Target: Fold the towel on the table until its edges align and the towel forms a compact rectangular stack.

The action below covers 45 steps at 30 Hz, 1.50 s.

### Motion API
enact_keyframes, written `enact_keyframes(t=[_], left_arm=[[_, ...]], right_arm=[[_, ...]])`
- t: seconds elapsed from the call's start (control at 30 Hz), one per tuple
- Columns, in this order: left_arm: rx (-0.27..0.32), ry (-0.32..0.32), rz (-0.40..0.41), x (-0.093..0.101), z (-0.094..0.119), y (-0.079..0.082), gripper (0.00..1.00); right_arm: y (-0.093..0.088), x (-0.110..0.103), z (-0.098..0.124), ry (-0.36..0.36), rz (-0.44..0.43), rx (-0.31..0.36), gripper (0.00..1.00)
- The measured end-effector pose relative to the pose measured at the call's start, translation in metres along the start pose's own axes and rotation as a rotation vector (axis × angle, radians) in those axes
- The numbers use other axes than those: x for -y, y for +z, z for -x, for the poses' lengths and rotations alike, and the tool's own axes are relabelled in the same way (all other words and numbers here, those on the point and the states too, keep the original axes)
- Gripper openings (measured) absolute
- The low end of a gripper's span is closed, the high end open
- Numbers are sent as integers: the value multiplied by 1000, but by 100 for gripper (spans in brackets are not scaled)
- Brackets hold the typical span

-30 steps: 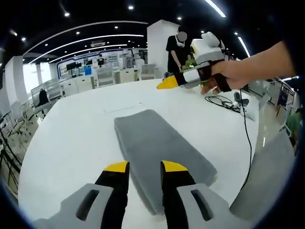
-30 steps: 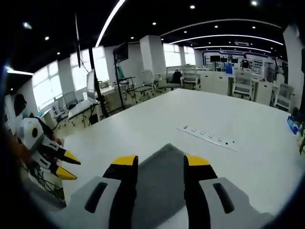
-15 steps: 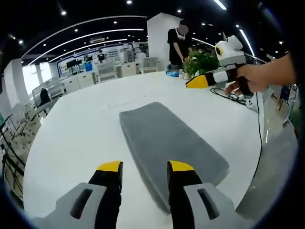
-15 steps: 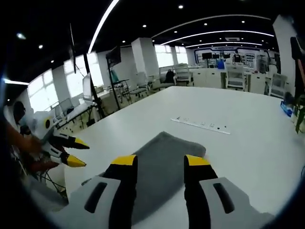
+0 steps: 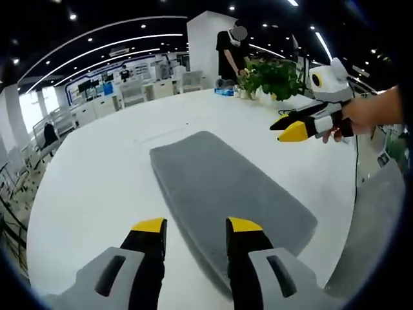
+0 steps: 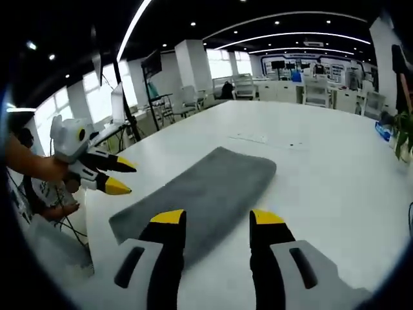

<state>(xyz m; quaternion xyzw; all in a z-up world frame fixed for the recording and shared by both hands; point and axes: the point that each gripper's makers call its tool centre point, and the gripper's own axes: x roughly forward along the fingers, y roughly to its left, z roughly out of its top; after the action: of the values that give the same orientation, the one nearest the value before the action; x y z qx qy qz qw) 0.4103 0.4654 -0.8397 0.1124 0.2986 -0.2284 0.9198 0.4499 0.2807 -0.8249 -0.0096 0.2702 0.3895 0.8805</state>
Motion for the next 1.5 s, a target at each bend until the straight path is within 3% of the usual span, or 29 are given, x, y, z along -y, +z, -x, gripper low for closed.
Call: enact_keyframes(t=[0.23, 0.37, 0.47, 0.93, 1.0, 1.1, 1.2, 1.27, 1.5], left_arm=[[-27, -26, -18, 2, -13, -4, 37], [-48, -39, 19, 2, -18, -10, 35], [-81, -36, -11, -1, -24, -19, 29], [-166, -110, -50, 12, -39, -43, 23], [-179, -117, -59, 15, -41, -47, 22], [-186, -119, -55, 16, -41, -50, 20], [-188, -121, -30, 18, -41, -53, 16], [-186, -124, -31, 22, -41, -54, 14], [-193, -132, -33, 37, -43, -53, 11]], right_arm=[[-18, -6, -4, -2, -16, -32, 39], [-31, -12, -9, -4, -24, -65, 38], [-43, -14, -12, -27, 15, -105, 33], [-77, -44, -28, 29, -14, -174, 35], [-87, -47, -29, 39, 21, -224, 35], [-92, -48, -29, 41, 39, -248, 32], [-102, -52, -27, 65, 102, -303, 23], [-100, -52, -28, 75, 157, -288, 22], [-106, -47, -18, 48, 162, -312, 16]])
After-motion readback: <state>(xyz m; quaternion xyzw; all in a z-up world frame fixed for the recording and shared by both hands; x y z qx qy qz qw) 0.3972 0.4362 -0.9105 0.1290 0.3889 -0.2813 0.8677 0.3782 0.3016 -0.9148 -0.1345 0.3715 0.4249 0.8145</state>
